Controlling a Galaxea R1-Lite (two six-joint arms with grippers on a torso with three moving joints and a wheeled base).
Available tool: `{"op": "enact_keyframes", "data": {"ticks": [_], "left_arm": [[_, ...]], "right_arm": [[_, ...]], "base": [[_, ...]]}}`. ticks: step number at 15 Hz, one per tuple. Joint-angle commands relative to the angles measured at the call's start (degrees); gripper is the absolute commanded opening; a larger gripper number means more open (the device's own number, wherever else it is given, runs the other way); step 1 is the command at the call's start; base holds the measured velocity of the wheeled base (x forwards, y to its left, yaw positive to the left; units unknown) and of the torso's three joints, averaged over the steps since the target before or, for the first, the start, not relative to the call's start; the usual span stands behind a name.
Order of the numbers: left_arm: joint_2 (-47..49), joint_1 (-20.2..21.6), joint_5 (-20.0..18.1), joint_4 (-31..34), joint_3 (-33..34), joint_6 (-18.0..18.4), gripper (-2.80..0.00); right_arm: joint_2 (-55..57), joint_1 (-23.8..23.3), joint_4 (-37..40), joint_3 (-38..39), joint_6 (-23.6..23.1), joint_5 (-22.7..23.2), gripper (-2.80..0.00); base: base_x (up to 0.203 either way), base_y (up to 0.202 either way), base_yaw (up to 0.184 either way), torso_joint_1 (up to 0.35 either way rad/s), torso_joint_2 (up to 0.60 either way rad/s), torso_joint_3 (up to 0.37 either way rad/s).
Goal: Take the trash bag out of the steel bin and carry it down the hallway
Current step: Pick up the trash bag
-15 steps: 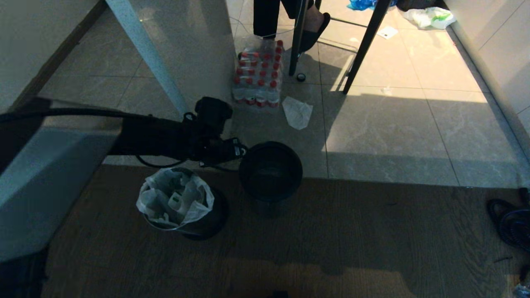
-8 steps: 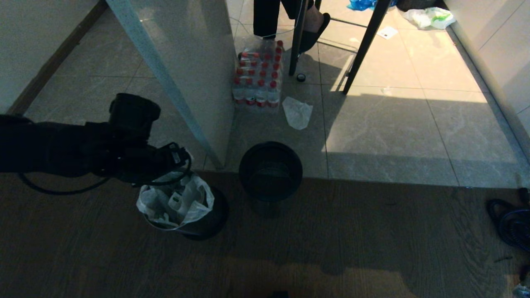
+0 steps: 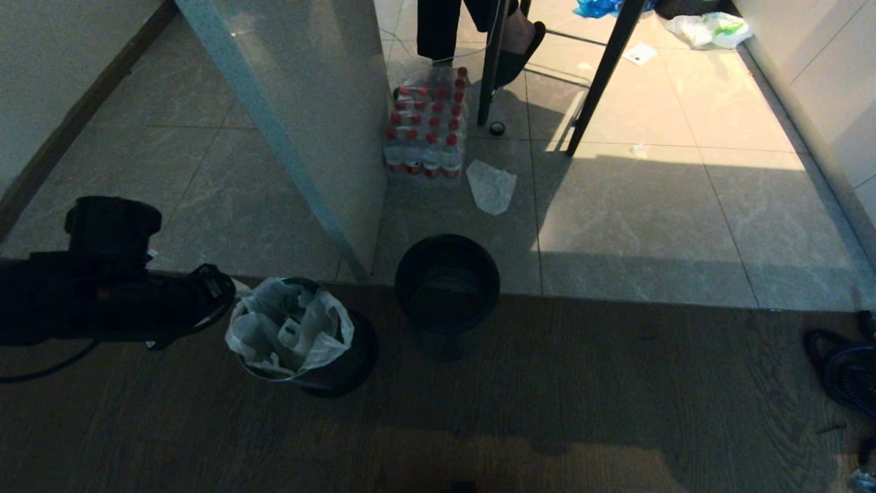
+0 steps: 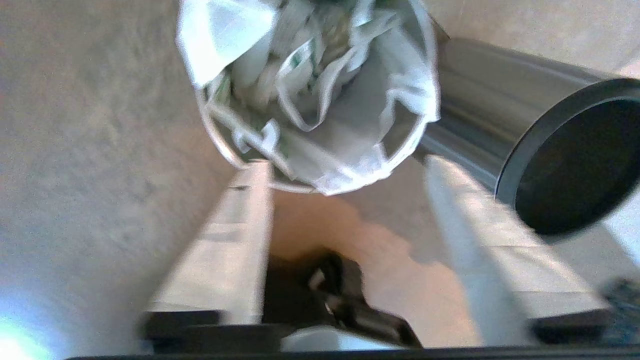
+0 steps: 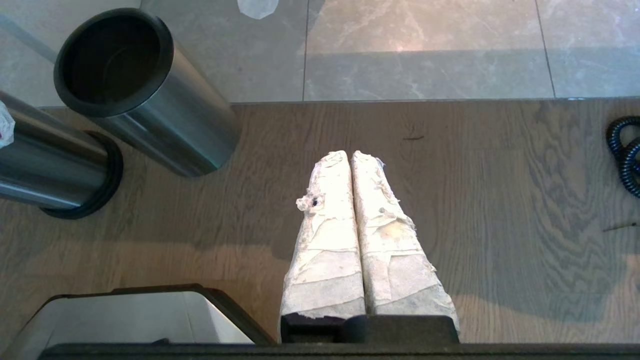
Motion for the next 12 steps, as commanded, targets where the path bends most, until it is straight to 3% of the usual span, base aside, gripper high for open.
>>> {"op": "enact_keyframes", "data": {"ticks": [1, 3, 5, 7, 8, 12], "left_arm": [[1.0, 5.0, -6.9, -0.4, 1.6, -0.1, -2.80], [4.0, 12.6, -14.1, -0.9, 2.1, 3.8, -2.80], [10.3, 20.1, -19.2, -2.1, 2.1, 12.9, -2.80], [17.5, 25.4, -27.1, -2.8, 0.2, 23.1, -2.80], [21.0, 27.1, -30.8, -2.6, -2.2, 27.3, -2.80], [30.9, 30.0, -38.2, 5.7, -18.3, 38.2, -2.80]], "right_arm": [[0.0, 0.0, 0.0, 0.0, 0.0, 0.0, -2.80], [0.0, 0.0, 0.0, 0.0, 0.0, 0.0, -2.80], [0.0, 0.0, 0.0, 0.0, 0.0, 0.0, -2.80], [0.0, 0.0, 0.0, 0.0, 0.0, 0.0, -2.80], [0.0, 0.0, 0.0, 0.0, 0.0, 0.0, -2.80], [0.0, 0.0, 0.0, 0.0, 0.0, 0.0, -2.80]], "base": [[0.000, 0.000, 0.000, 0.000, 0.00, 0.000], [0.000, 0.000, 0.000, 0.000, 0.00, 0.000], [0.000, 0.000, 0.000, 0.000, 0.00, 0.000], [0.000, 0.000, 0.000, 0.000, 0.00, 0.000], [0.000, 0.000, 0.000, 0.000, 0.00, 0.000], [0.000, 0.000, 0.000, 0.000, 0.00, 0.000]]}}
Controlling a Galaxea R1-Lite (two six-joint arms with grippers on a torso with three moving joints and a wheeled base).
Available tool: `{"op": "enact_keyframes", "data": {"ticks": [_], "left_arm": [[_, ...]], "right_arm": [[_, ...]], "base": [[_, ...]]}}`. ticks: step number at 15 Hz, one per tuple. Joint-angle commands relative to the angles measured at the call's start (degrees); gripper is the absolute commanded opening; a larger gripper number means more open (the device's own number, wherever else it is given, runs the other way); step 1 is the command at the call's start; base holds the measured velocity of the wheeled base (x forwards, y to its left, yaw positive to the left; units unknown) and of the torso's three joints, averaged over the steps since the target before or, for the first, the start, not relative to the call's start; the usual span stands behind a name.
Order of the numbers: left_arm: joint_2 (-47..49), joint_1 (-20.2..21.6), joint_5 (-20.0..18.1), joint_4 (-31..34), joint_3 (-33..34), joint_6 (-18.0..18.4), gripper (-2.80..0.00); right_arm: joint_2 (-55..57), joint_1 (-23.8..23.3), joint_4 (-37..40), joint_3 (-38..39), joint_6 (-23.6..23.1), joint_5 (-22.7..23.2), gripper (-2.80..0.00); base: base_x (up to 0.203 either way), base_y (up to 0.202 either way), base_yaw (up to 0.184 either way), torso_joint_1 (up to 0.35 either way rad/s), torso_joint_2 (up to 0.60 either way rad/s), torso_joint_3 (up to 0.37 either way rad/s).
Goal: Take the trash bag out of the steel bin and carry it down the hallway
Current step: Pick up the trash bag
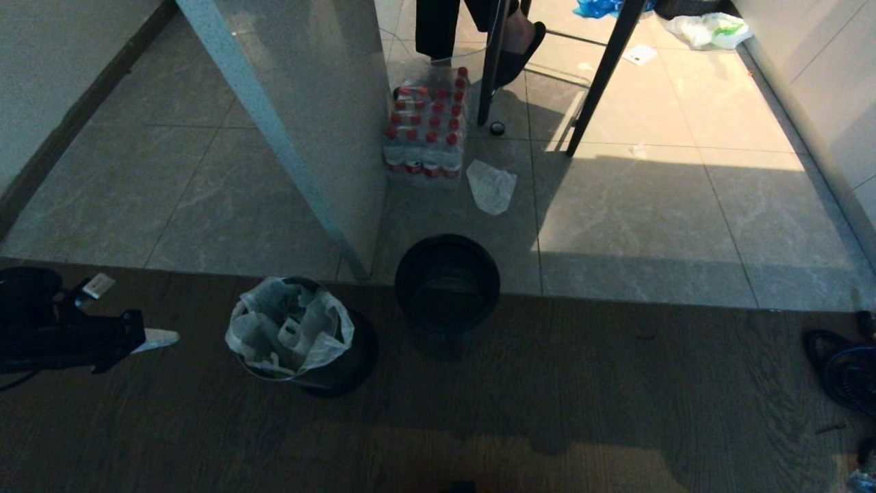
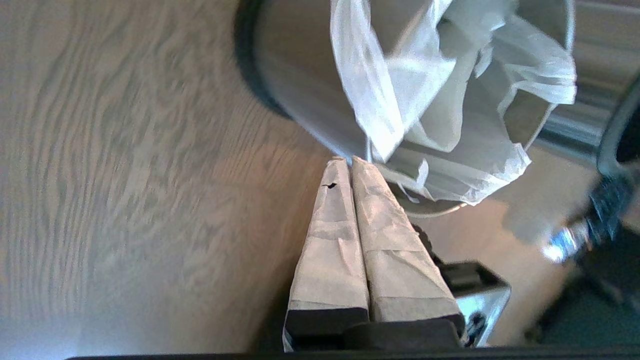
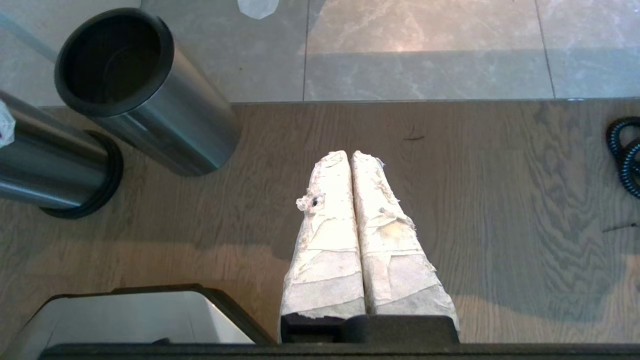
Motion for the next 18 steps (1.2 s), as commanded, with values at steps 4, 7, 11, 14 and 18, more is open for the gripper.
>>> {"op": "enact_keyframes", "data": {"ticks": [4, 7, 11, 14, 18], "left_arm": [[11.5, 0.7, -5.4, 9.3, -14.4, 3.5, 0.00], [17.4, -0.2, -6.3, 14.6, -23.8, 5.5, 0.00], [21.9, -0.5, -11.8, 18.6, -28.3, 16.2, 0.00], [24.6, -1.6, -12.6, 20.3, -34.8, 16.0, 0.00], [26.3, -3.1, -12.6, 20.9, -37.1, 16.4, 0.00]], "right_arm": [[0.0, 0.0, 0.0, 0.0, 0.0, 0.0, -2.80], [0.0, 0.0, 0.0, 0.0, 0.0, 0.0, -2.80], [0.0, 0.0, 0.0, 0.0, 0.0, 0.0, -2.80], [0.0, 0.1, 0.0, 0.0, 0.0, 0.0, -2.80], [0.0, 0.0, 0.0, 0.0, 0.0, 0.0, -2.80]], "base": [[0.000, 0.000, 0.000, 0.000, 0.00, 0.000], [0.000, 0.000, 0.000, 0.000, 0.00, 0.000], [0.000, 0.000, 0.000, 0.000, 0.00, 0.000], [0.000, 0.000, 0.000, 0.000, 0.00, 0.000], [0.000, 0.000, 0.000, 0.000, 0.00, 0.000]]}}
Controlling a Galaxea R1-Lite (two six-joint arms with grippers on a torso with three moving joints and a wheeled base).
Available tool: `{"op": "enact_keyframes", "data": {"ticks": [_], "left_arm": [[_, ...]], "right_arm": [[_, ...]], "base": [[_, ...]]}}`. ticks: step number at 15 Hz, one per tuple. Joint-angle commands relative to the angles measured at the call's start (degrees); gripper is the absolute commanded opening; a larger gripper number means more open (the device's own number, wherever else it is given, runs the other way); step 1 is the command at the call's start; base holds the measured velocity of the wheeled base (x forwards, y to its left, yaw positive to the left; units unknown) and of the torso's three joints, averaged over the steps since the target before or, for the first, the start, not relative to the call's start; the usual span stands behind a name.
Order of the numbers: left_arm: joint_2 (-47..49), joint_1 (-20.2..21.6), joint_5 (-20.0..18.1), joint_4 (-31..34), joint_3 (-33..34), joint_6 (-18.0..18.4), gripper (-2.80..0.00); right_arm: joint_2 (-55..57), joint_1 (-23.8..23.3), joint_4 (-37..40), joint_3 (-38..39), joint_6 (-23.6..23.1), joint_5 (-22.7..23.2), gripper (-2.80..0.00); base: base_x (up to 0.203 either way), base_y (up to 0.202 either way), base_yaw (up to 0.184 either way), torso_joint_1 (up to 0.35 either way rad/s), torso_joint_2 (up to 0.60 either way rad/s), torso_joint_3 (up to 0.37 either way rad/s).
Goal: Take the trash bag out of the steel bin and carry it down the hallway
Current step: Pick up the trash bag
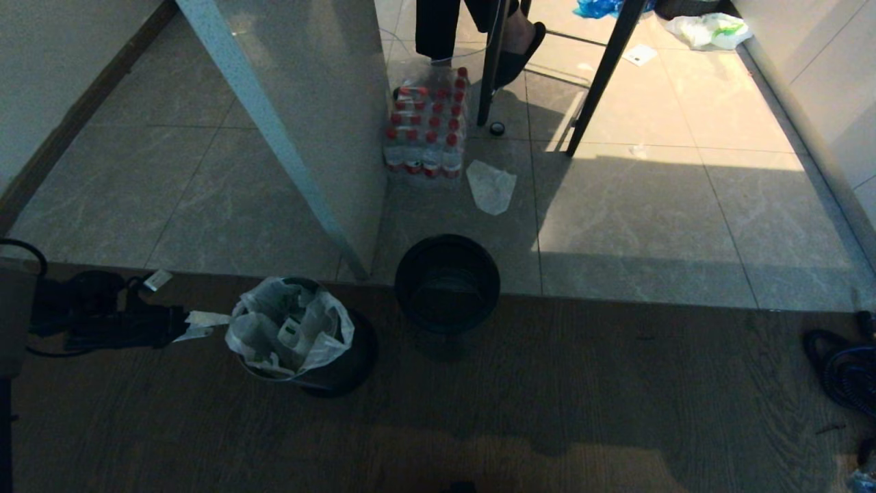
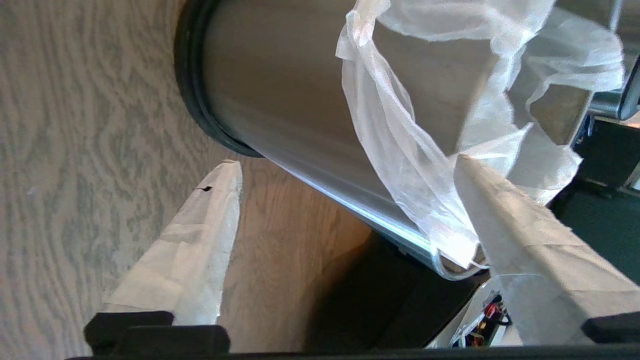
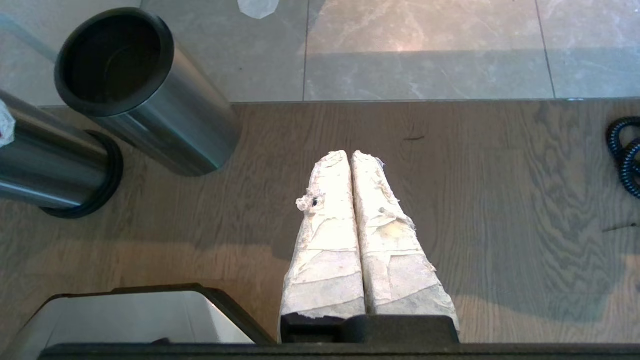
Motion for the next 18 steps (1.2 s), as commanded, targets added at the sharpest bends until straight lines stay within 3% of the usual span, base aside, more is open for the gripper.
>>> {"op": "enact_keyframes", "data": {"ticks": [1, 6, 9, 13, 18], "left_arm": [[0.9, -0.2, -0.3, 0.0, -0.2, 0.2, 0.00], [2.1, -1.7, -0.6, -0.1, -3.2, -1.9, 0.00], [3.7, -3.4, -6.0, -1.0, -5.9, -4.2, 0.00], [3.8, -3.6, -10.6, -3.3, -6.0, -6.5, 0.00], [3.2, -5.3, -13.7, -4.4, -5.9, -10.1, 0.00]], "right_arm": [[0.0, 0.0, 0.0, 0.0, 0.0, 0.0, -2.80], [0.0, 0.0, 0.0, 0.0, 0.0, 0.0, -2.80], [0.0, 0.0, 0.0, 0.0, 0.0, 0.0, -2.80], [0.0, 0.0, 0.0, 0.0, 0.0, 0.0, -2.80], [0.0, 0.0, 0.0, 0.0, 0.0, 0.0, -2.80]], "base": [[0.000, 0.000, 0.000, 0.000, 0.00, 0.000], [0.000, 0.000, 0.000, 0.000, 0.00, 0.000], [0.000, 0.000, 0.000, 0.000, 0.00, 0.000], [0.000, 0.000, 0.000, 0.000, 0.00, 0.000], [0.000, 0.000, 0.000, 0.000, 0.00, 0.000]]}}
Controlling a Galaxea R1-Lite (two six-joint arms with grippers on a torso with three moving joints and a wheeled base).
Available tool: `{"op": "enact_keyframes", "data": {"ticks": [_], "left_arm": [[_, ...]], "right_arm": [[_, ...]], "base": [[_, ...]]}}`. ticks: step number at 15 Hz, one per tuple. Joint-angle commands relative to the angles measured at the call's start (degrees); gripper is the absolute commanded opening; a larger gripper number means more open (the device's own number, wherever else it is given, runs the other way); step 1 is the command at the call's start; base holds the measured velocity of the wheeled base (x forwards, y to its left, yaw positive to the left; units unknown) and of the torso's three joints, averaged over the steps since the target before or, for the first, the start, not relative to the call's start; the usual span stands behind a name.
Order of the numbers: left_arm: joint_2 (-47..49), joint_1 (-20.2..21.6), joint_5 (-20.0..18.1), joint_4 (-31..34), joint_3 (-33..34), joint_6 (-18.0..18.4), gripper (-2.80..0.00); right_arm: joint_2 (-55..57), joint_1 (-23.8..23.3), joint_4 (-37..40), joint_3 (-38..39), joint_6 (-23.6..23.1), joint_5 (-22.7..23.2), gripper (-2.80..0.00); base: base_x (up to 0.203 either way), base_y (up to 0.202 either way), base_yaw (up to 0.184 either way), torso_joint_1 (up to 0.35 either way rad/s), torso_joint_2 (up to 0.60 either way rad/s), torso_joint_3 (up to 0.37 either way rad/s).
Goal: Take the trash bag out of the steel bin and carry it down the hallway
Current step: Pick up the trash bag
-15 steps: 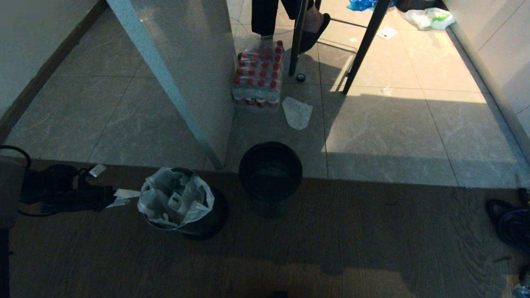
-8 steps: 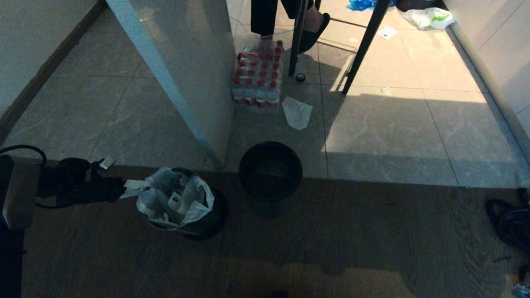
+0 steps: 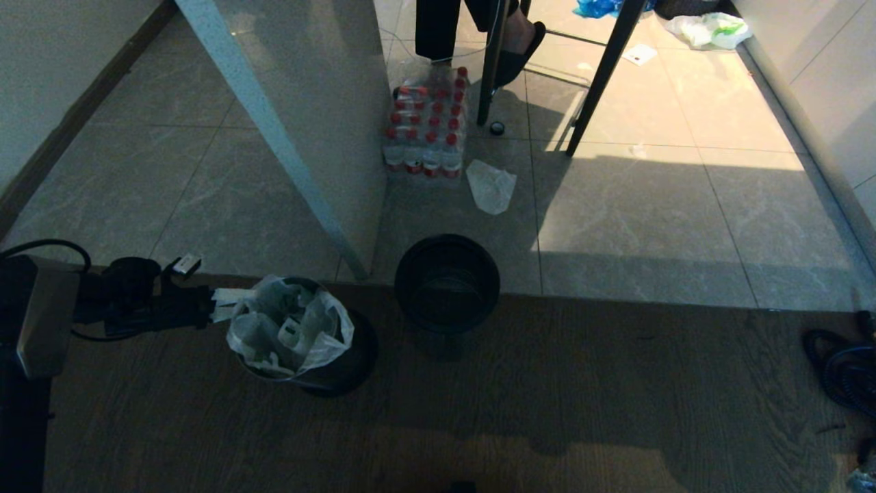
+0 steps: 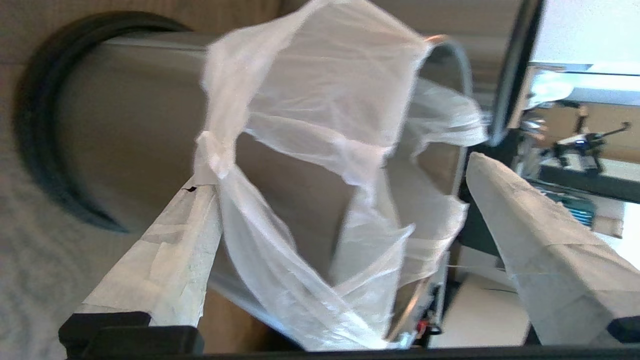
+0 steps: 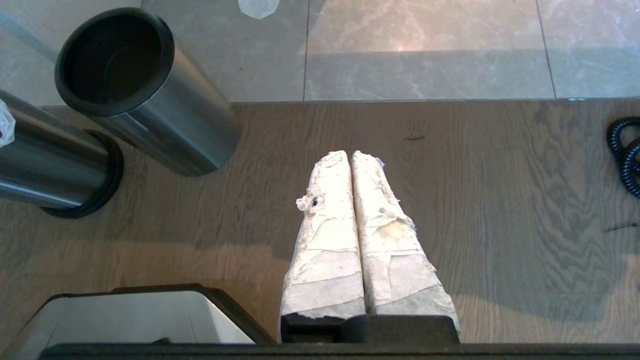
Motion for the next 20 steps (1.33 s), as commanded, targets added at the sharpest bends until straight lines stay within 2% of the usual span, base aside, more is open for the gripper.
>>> {"op": "enact_keyframes", "data": {"ticks": [1, 7, 14, 16, 18, 20], "left_arm": [[-0.5, 0.0, -1.0, 0.2, 0.0, -0.3, 0.00], [-5.2, 0.3, -2.1, 1.7, 2.0, -2.3, 0.00], [-9.1, -0.3, -1.5, 1.6, 5.2, -1.9, 0.00], [-10.8, -1.1, -1.5, 1.1, 8.0, -1.2, 0.00], [-12.7, -2.4, -1.0, 1.5, 10.0, 1.6, 0.00], [-13.8, -3.8, 3.0, 1.6, 11.5, 3.0, 0.00]], "right_arm": [[0.0, 0.0, 0.0, 0.0, 0.0, 0.0, -2.80], [0.0, 0.0, 0.0, 0.0, 0.0, 0.0, -2.80], [0.0, 0.0, 0.0, 0.0, 0.0, 0.0, -2.80], [0.0, 0.0, 0.0, 0.0, 0.0, 0.0, -2.80], [0.0, 0.0, 0.0, 0.0, 0.0, 0.0, -2.80], [0.0, 0.0, 0.0, 0.0, 0.0, 0.0, -2.80]], "base": [[0.000, 0.000, 0.000, 0.000, 0.00, 0.000], [0.000, 0.000, 0.000, 0.000, 0.00, 0.000], [0.000, 0.000, 0.000, 0.000, 0.00, 0.000], [0.000, 0.000, 0.000, 0.000, 0.00, 0.000], [0.000, 0.000, 0.000, 0.000, 0.00, 0.000], [0.000, 0.000, 0.000, 0.000, 0.00, 0.000]]}}
